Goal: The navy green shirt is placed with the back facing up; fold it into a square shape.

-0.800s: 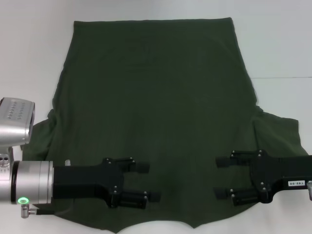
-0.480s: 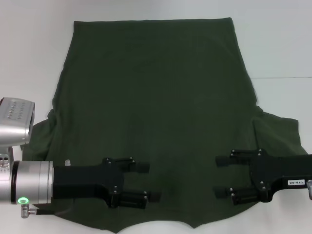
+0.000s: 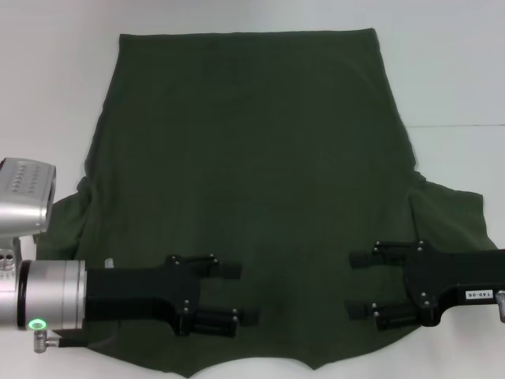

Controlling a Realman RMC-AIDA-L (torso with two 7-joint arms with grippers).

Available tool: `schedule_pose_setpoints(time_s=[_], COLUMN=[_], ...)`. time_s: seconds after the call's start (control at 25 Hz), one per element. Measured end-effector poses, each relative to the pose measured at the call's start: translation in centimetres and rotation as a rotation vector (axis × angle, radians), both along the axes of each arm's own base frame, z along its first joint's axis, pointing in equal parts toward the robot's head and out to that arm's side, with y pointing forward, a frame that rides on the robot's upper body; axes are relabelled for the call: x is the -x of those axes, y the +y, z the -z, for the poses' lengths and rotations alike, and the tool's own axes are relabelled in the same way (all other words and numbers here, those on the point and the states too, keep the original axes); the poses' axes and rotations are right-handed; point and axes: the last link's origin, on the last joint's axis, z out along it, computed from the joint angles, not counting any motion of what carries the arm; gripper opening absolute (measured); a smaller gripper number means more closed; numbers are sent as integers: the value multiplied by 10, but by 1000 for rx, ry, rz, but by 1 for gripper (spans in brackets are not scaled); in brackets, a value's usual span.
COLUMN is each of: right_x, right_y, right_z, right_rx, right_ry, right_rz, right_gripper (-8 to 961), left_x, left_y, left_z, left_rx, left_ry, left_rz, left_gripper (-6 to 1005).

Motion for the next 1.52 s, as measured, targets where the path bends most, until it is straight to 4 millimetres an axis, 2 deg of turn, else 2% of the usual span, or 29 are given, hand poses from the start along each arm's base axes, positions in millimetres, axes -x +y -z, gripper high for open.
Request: schedule_pose_setpoints(time_s=[0.24,0.4,0.64,0.84,0.92,0.96,1.0,1.16,1.52], right_x=[0,-3,-5,-4,-4,-4,-4,-5,-5], right_y=[1,2,6,9,9,10,10,12,13], right_z=[-1,-1,-1,-3,-4,-5,-6,-8,-8], right_rx=[-5,-24,-45,-50,-53,-54,-55,-62,-62], right_ry=[4,5,0,3,4,4,5,6,3], right_rz=[6,29,49,58,59,61,65,78,77], right_gripper=[883,883,883,883,883,883,883,883,884], left_x=[2,11,42,77,90,90,103,116,128], left_y=[7,22,48,53,52,52,49,44,34], left_z=[-12,-31,-76,-102,-106,-106,-106,-104,-97], left_rx=[-59,-121,-247,-330,-348,-348,-352,-342,-290], left_ry=[-62,-135,-239,-230,-202,-202,-147,-79,16], left_rz=[-62,-251,-592,-855,-934,-934,-1008,-1079,-1144], left_gripper=[905,904,900,891,887,885,884,876,860])
